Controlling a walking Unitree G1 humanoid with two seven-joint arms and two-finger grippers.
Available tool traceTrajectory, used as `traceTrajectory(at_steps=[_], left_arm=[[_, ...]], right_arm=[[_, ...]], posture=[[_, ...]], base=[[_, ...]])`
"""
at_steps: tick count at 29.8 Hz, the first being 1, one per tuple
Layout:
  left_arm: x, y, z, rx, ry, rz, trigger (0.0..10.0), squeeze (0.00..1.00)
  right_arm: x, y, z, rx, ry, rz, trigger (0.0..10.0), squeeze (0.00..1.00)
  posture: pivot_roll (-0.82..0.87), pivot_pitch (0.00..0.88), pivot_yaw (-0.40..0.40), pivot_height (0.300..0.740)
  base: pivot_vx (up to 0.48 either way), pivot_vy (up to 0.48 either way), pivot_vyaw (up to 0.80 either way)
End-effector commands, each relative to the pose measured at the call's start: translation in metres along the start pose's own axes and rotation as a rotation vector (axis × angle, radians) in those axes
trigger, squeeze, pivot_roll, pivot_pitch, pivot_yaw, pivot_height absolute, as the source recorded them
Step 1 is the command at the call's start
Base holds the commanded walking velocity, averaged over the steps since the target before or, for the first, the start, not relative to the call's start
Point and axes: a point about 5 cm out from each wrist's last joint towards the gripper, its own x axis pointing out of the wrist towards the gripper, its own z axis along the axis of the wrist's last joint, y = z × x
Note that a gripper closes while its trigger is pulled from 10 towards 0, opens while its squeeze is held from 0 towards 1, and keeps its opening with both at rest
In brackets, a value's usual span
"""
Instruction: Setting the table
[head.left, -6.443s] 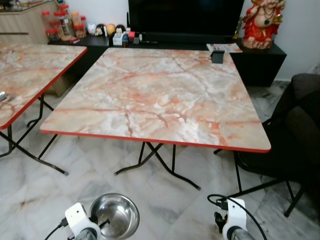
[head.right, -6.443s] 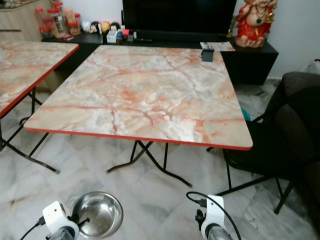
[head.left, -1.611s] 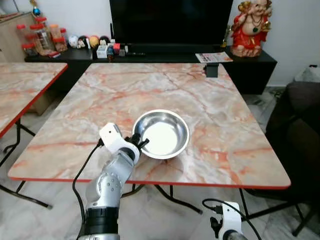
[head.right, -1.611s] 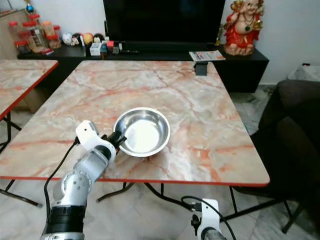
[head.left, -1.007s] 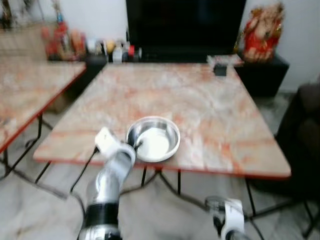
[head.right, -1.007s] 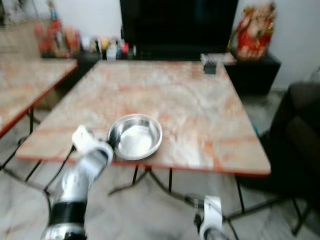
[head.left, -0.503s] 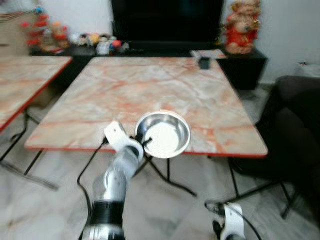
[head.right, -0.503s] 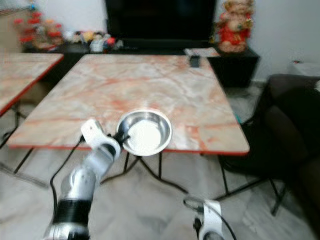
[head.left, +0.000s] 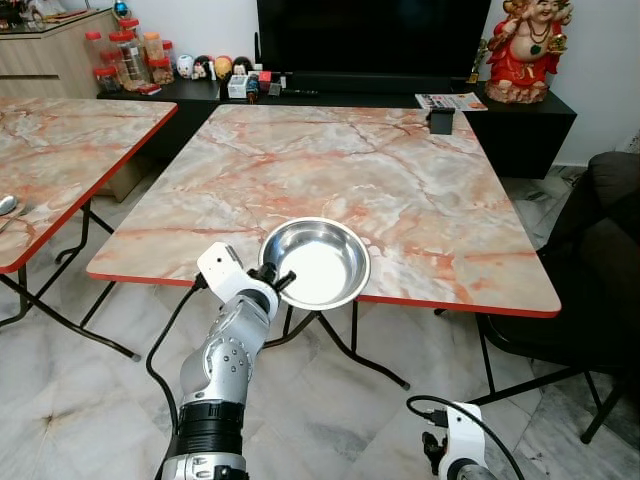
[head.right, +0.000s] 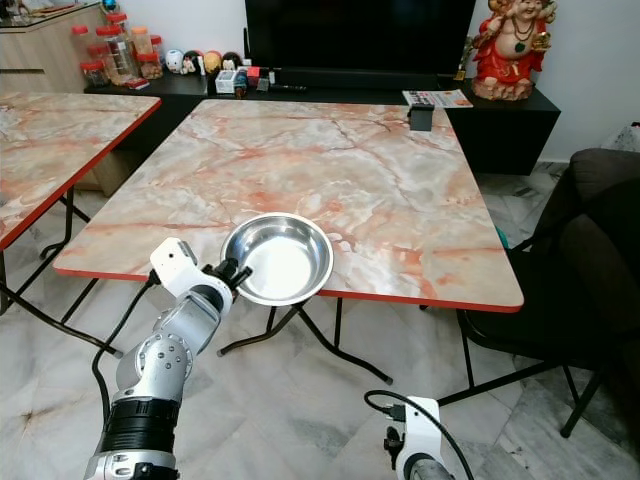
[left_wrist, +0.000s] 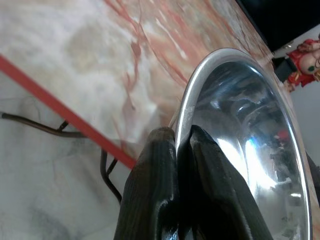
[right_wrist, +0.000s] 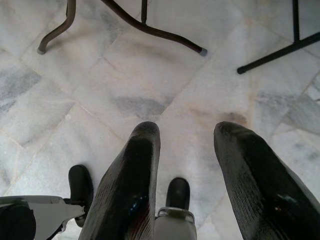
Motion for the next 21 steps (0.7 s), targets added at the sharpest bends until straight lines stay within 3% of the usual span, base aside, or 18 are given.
traceTrajectory(at_steps=[1,21], left_arm=[[-0.002,-0.006,0.0032,-0.008,-0.03,-0.025,10.0,0.0],[-0.0017,-0.0067,0.0026,0.008,-0.033,-0.044,10.0,0.0]], right_arm=[[0.0011,0.0008,0.0056,-0.003,-0.014,0.005,10.0,0.0],[0.001,-0.0004,0.006,0.001,-0.018,0.004,10.0,0.0]], posture=[[0.02,0.0,-0.002,0.732],[0.01,0.0,-0.003,0.732]], base=[[0.3,0.0,0.0],[0.302,0.0,-0.02]])
